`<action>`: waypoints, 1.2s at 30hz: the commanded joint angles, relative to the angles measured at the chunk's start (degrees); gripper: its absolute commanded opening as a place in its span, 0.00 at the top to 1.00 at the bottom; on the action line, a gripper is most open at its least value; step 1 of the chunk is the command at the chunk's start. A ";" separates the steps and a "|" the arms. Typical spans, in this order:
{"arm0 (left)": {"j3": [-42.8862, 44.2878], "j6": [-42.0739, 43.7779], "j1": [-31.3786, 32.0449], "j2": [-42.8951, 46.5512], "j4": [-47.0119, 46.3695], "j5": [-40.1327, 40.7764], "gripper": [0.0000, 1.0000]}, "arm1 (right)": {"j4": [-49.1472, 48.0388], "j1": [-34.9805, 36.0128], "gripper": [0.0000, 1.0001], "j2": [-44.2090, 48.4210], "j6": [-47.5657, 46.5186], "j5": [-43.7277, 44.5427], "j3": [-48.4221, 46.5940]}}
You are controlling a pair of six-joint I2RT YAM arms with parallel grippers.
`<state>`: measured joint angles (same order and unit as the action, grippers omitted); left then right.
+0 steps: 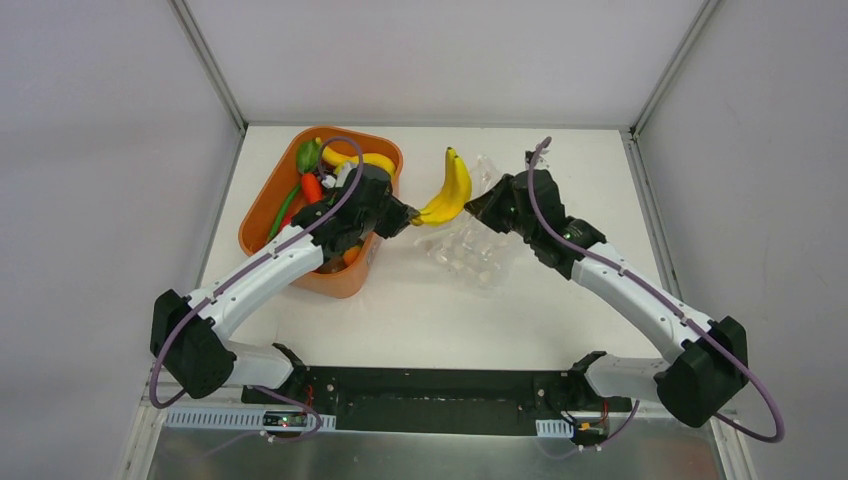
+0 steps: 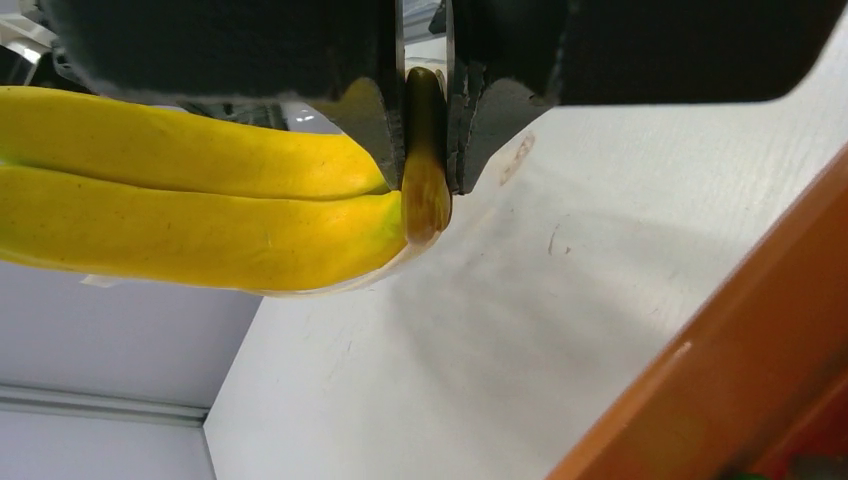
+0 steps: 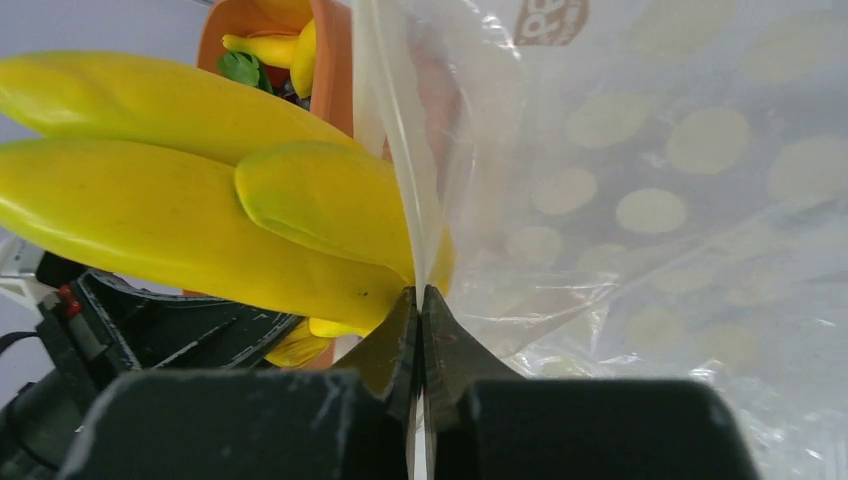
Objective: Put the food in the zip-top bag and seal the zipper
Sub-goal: Place the fake fruit in the zipper food storage bag.
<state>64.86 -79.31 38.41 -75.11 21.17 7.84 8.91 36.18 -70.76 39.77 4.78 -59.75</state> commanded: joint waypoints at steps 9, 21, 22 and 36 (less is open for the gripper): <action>2.84 -0.89 0.87 -2.00 -2.38 -7.47 1.00 | -23.76 -0.32 1.00 8.71 -4.13 -0.75 13.70; 0.90 -1.07 1.49 -3.30 0.03 -6.92 1.00 | -29.37 -0.30 1.00 11.26 -3.47 -3.73 17.18; 0.76 -0.81 1.49 -3.03 1.10 -5.52 1.00 | -29.99 -0.37 1.00 11.52 -3.62 -4.23 17.29; 5.62 6.38 2.57 -3.50 5.83 -3.62 1.00 | -35.68 -0.49 1.00 11.65 -5.97 -8.47 18.49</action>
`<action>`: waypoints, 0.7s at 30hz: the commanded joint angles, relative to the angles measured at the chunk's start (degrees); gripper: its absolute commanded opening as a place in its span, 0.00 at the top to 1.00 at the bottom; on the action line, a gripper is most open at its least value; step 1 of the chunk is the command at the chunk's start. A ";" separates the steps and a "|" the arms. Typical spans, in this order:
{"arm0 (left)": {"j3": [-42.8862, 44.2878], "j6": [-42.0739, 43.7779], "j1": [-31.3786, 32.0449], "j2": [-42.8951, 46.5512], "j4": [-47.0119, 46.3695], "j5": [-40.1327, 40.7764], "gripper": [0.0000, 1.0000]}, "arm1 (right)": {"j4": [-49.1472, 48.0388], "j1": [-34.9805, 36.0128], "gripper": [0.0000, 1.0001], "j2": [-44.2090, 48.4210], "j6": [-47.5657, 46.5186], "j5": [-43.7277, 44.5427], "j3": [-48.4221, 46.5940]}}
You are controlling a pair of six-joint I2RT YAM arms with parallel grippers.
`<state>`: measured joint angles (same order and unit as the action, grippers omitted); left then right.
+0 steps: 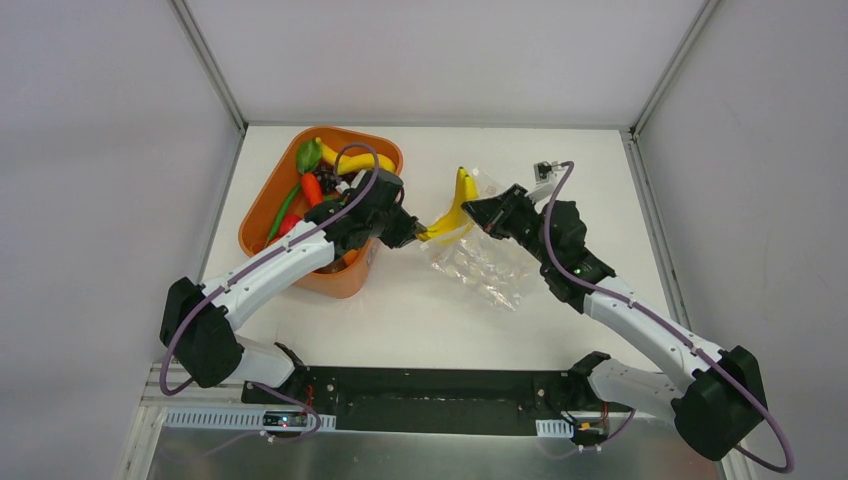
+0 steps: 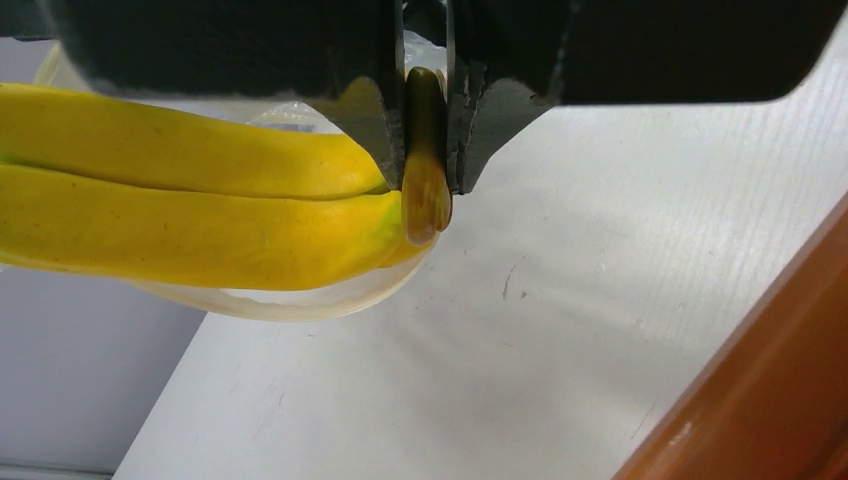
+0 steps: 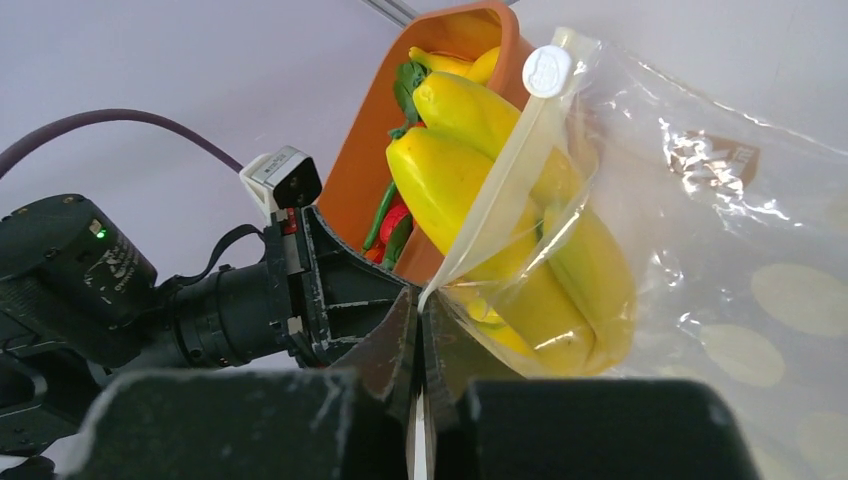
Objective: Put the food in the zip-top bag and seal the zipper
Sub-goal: Place the fake fruit in the zipper food storage bag.
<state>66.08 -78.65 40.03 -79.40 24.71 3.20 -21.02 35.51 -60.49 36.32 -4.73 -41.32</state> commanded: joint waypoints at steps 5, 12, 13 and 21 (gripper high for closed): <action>6.18 11.00 1.10 2.09 4.78 2.86 1.00 | -5.72 -0.12 1.00 1.47 -7.64 3.22 -0.08; 6.73 16.53 1.27 4.94 4.50 7.91 1.00 | -8.40 -0.44 1.00 1.26 -8.08 0.34 2.32; 6.53 17.13 1.28 5.43 3.32 8.37 1.00 | -9.46 -0.44 1.00 1.50 -8.02 0.27 3.13; 6.45 17.62 1.28 5.67 -5.12 2.60 1.00 | -42.36 -0.44 1.00 -1.39 -9.99 -5.84 17.14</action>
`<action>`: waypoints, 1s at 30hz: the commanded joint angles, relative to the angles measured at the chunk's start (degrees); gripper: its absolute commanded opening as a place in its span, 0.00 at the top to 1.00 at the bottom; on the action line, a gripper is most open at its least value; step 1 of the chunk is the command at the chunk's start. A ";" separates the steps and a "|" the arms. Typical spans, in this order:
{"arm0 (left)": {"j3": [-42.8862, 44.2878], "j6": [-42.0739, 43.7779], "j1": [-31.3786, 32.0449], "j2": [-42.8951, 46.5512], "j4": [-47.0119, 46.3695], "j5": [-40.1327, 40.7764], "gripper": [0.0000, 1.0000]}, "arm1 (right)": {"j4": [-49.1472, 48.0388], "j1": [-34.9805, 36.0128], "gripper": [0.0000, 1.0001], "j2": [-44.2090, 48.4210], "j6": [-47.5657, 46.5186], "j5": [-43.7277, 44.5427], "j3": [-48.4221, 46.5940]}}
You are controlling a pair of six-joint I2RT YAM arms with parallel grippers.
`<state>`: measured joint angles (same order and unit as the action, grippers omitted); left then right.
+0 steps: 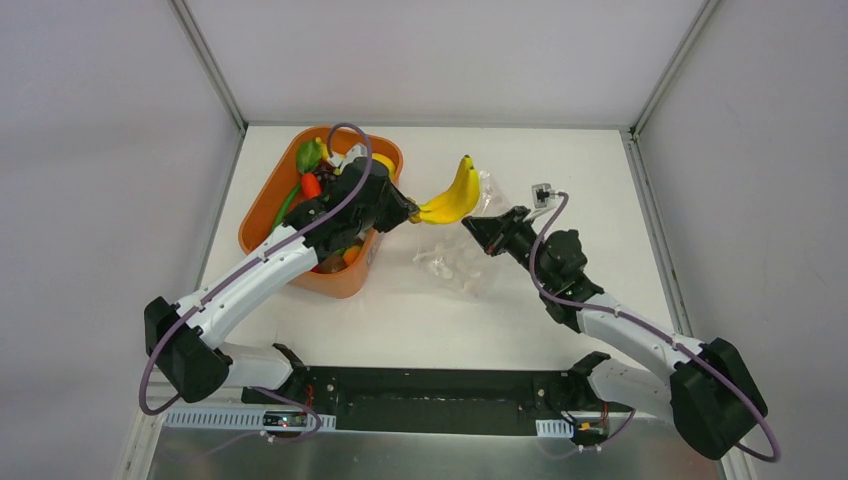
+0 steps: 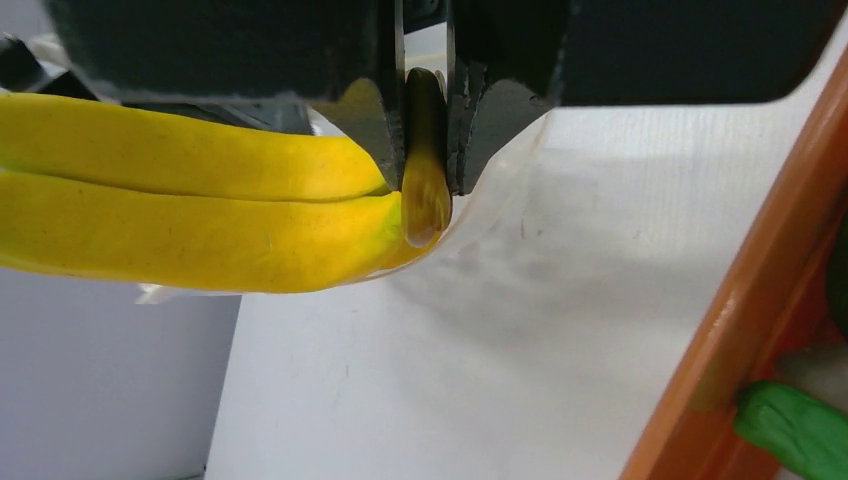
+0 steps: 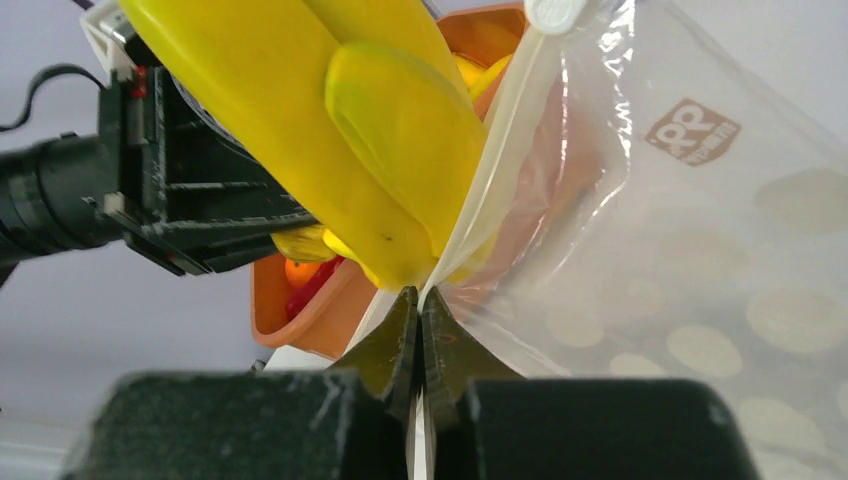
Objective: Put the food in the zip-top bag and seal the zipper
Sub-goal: Place the fake fruit in the zipper food storage bag.
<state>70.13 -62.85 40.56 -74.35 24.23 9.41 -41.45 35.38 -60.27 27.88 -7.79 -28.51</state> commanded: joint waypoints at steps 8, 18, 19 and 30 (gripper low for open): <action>0.46 -4.39 1.10 -0.55 -6.27 -5.55 1.00 | -35.26 -0.26 1.00 -3.58 -2.08 3.48 5.63; -2.01 -12.26 2.66 -4.18 -8.55 -7.02 1.00 | -40.23 -0.28 1.00 -3.16 0.31 5.13 8.36; -2.52 -12.89 2.68 -3.96 -8.77 -6.80 1.00 | -40.28 -0.26 1.00 -2.95 0.28 5.13 8.34; 5.18 -1.13 3.39 -5.12 5.92 -3.41 1.00 | -39.00 -1.54 1.00 -3.11 -2.35 6.36 7.13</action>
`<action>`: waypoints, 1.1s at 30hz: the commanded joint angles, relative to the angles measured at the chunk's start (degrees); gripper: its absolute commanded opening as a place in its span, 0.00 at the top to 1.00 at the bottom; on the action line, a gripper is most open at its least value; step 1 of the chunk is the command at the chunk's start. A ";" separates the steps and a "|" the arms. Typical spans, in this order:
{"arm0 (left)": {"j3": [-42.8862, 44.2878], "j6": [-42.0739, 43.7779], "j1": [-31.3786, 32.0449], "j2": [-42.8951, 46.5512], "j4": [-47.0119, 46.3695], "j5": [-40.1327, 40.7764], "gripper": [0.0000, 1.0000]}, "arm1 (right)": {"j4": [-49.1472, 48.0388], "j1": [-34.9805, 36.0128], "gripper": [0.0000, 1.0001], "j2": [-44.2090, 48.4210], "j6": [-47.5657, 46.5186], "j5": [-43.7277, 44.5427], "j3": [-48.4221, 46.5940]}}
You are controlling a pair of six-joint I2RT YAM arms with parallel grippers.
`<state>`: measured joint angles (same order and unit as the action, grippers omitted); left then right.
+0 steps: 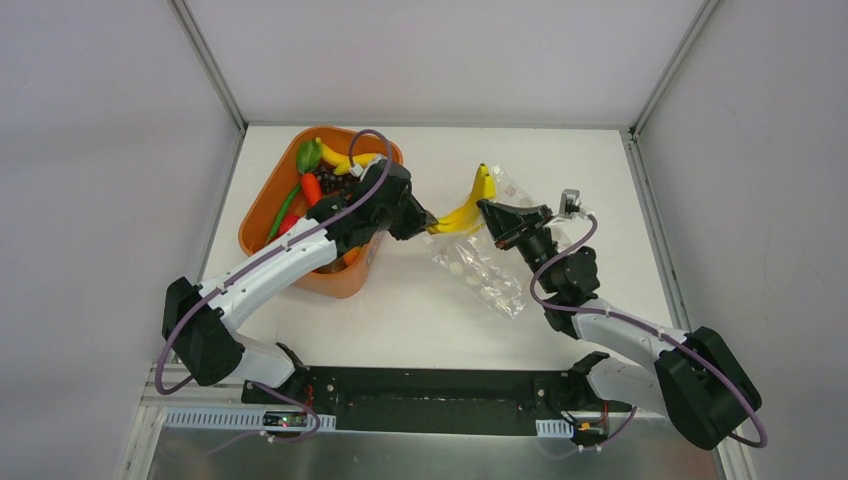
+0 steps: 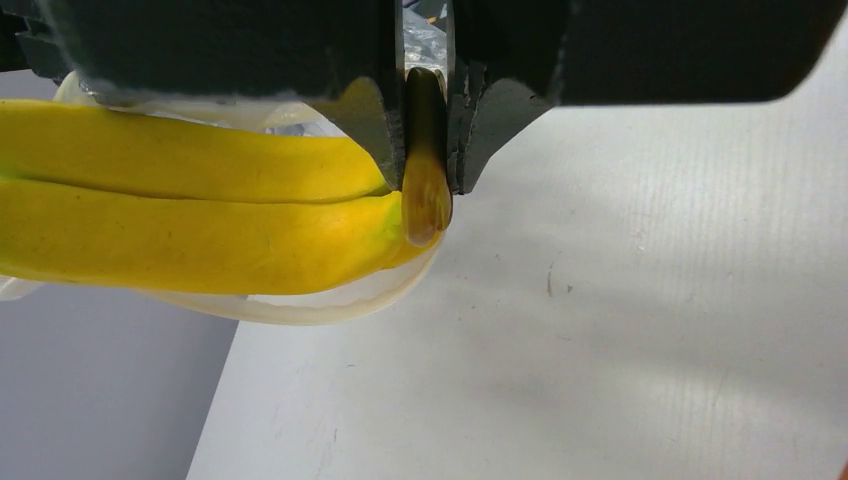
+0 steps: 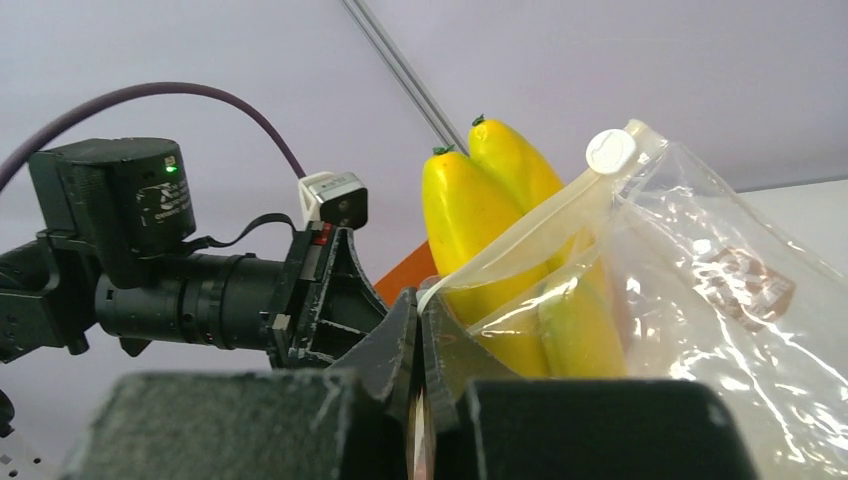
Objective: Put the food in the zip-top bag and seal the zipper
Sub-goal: Place the fake fruit in the zipper food storage bag.
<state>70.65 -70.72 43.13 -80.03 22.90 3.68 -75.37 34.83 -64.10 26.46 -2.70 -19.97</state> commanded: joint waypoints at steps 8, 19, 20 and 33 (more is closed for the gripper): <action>6.66 12.47 0.81 1.48 12.02 4.60 1.00 | -4.96 -1.92 1.00 -0.20 -2.82 0.30 -1.32; 10.87 20.40 0.81 -0.01 17.07 3.15 1.00 | -4.70 -4.01 1.00 -0.02 -6.58 -6.80 -2.21; 11.05 20.63 0.81 -0.04 17.92 3.85 1.00 | -4.14 -4.43 1.00 0.28 -7.03 -7.57 -2.31; 13.14 19.28 0.81 0.42 22.86 13.61 1.00 | 0.27 -4.36 1.00 2.60 -14.22 -17.72 -3.50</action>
<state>83.09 -51.46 43.53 -81.19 43.92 13.13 -72.42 30.81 -63.37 16.34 -17.65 -22.17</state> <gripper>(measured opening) 0.121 0.008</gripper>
